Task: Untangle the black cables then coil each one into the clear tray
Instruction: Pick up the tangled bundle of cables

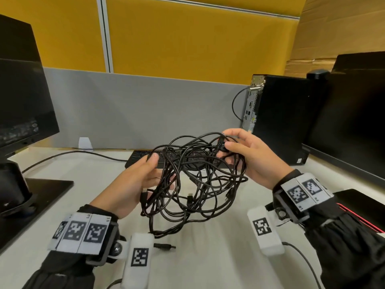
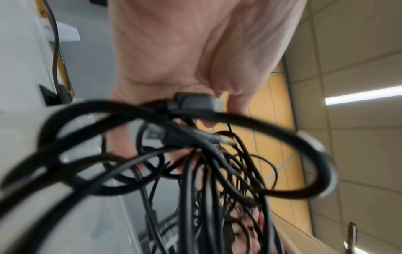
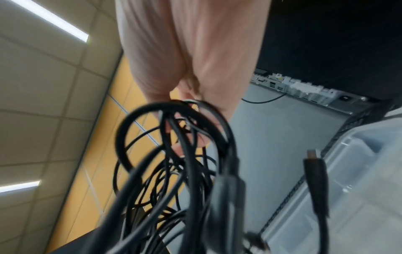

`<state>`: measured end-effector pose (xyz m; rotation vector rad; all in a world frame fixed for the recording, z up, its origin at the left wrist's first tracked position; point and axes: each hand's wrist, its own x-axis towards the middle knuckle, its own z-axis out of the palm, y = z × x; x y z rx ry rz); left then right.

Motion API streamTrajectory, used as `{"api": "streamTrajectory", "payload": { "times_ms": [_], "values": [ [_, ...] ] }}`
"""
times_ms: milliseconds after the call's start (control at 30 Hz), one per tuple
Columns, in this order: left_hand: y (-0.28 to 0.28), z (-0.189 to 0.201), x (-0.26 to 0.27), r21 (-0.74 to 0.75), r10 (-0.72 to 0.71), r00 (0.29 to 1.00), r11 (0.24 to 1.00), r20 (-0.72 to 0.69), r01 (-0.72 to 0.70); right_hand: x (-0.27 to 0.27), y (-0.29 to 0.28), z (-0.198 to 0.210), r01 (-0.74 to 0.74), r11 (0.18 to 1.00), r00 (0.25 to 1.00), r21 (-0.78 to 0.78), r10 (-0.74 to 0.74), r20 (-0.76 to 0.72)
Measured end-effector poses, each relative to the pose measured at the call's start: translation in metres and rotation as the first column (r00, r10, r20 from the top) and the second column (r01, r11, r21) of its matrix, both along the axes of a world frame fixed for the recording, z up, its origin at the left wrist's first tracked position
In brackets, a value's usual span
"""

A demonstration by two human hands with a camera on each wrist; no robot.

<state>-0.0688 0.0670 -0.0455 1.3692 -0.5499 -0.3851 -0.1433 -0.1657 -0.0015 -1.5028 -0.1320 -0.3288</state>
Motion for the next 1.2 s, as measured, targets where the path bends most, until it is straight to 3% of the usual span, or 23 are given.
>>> {"api": "streamTrajectory", "payload": {
  "times_ms": [133, 300, 467, 567, 700, 833, 1033, 1133, 1200],
  "values": [
    [-0.009, -0.006, -0.004, 0.008, 0.02, 0.992, 1.0, 0.127, -0.022, -0.004, -0.004, -0.003, -0.042, 0.997, 0.999, -0.057, 0.041, -0.011],
    [-0.014, -0.007, -0.008, -0.03, 0.036, 0.977, 0.999, 0.212, -0.03, -0.007, -0.014, -0.003, 0.137, 0.957, 0.99, -0.257, -0.126, 0.06],
    [-0.016, -0.005, -0.013, -0.102, 0.056, 0.975, 0.994, 0.214, -0.034, -0.009, -0.009, -0.001, 0.211, 0.94, 0.973, -0.269, -0.175, 0.149],
    [-0.017, -0.007, -0.014, -0.072, 0.043, 0.966, 0.997, 0.256, -0.025, -0.008, 0.001, -0.003, 0.208, 0.915, 0.972, -0.345, -0.156, 0.173],
    [-0.016, -0.005, -0.015, -0.081, 0.053, 0.942, 0.996, 0.331, -0.028, -0.006, 0.008, -0.004, 0.222, 0.922, 0.966, -0.316, -0.163, 0.202],
    [-0.014, 0.0, -0.016, -0.137, 0.087, 0.962, 0.989, 0.261, -0.052, -0.007, 0.009, -0.001, 0.247, 0.917, 0.96, -0.315, -0.188, 0.205],
    [-0.013, -0.005, -0.012, -0.027, 0.122, 0.905, 0.992, 0.408, -0.122, -0.003, 0.016, -0.004, 0.231, 0.916, 0.965, -0.327, -0.172, 0.199],
    [-0.015, -0.003, -0.013, -0.016, 0.128, 0.914, 0.991, 0.384, -0.133, -0.001, 0.023, -0.005, 0.23, 0.894, 0.97, -0.383, -0.177, 0.168],
    [-0.015, -0.001, -0.014, -0.009, 0.138, 0.916, 0.989, 0.377, -0.146, -0.003, 0.022, -0.003, 0.138, 0.849, 0.99, -0.51, -0.113, 0.081]
  ]
}}
